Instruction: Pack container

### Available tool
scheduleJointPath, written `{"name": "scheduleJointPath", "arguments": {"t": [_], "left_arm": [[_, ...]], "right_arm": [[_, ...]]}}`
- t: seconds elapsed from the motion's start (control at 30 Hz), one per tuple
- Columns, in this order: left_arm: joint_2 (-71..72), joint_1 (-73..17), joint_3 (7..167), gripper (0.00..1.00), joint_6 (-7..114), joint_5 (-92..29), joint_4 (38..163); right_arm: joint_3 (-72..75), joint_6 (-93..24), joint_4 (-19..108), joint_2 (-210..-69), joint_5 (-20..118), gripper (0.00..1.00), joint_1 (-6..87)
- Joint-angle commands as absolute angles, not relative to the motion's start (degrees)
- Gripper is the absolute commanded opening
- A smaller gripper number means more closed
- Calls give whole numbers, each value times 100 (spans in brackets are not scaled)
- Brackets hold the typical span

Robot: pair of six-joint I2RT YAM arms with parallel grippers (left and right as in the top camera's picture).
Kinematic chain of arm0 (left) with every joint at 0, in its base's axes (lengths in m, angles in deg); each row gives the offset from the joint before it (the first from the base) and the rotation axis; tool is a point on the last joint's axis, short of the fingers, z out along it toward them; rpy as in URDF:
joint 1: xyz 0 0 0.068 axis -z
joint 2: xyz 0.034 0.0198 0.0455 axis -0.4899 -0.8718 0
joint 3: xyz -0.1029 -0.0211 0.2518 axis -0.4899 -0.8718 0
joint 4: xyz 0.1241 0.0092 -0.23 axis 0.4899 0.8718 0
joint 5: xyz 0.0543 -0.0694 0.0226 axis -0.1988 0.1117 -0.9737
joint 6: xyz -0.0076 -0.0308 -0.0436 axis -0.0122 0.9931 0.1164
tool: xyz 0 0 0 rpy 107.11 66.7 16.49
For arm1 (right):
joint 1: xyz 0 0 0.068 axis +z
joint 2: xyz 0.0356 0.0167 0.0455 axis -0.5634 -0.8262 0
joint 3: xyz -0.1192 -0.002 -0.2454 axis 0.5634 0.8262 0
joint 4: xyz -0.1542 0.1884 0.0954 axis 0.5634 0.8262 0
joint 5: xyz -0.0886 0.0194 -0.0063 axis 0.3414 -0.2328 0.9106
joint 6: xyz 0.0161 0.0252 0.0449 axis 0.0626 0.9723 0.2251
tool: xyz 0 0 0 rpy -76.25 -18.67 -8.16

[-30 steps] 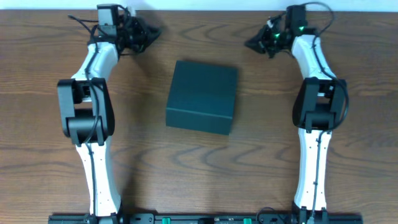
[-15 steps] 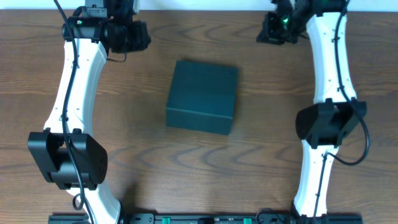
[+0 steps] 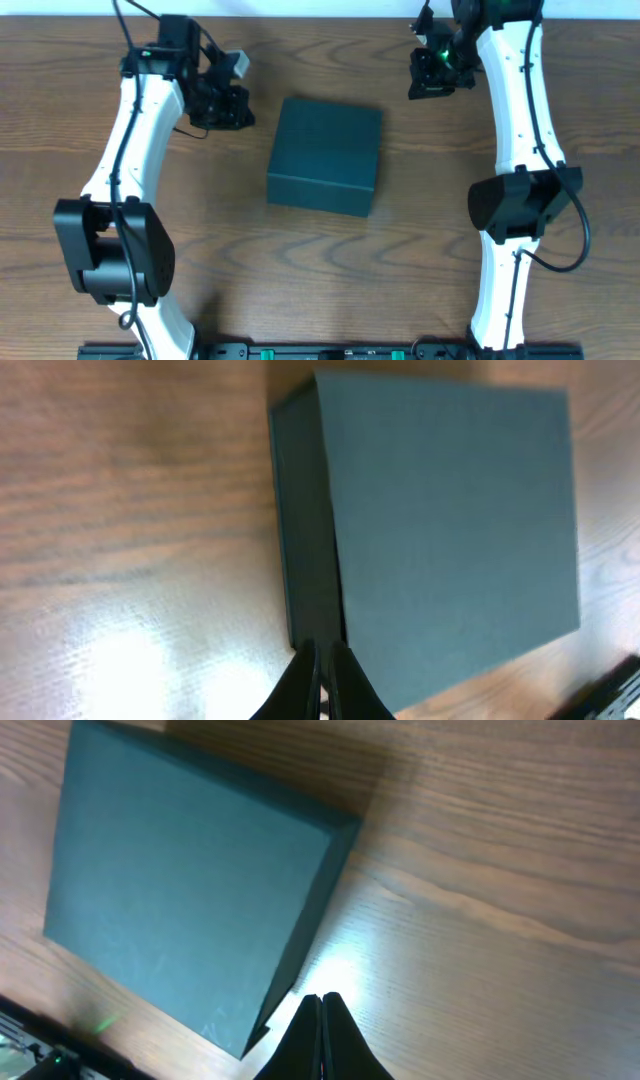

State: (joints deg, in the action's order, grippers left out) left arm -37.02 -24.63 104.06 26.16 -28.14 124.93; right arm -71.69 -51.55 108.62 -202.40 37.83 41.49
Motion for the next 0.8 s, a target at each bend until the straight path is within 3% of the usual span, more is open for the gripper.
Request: {"name": "scheduleJointPath", "arguments": {"t": [0.0, 0.37, 0.57, 0.77], "left_arm": [[-3140, -2152, 10417, 6, 2501, -3450, 12535], [-1317, -1986, 8576, 6, 2481, -3714, 11418], [-1479, -1962, 8474, 6, 2345, -3188, 11064], [-2226, -1649, 8474, 6, 2413, -3052, 10511]], "right_arm": [[-6638, -5262, 10886, -19801, 3838, 2, 4127], [-3532, -5284, 9481, -18048, 2927, 2, 3113], [-1198, -5284, 8178, -16957, 2986, 2, 3133], [7, -5273, 7315, -16846, 2997, 2, 3568]]}}
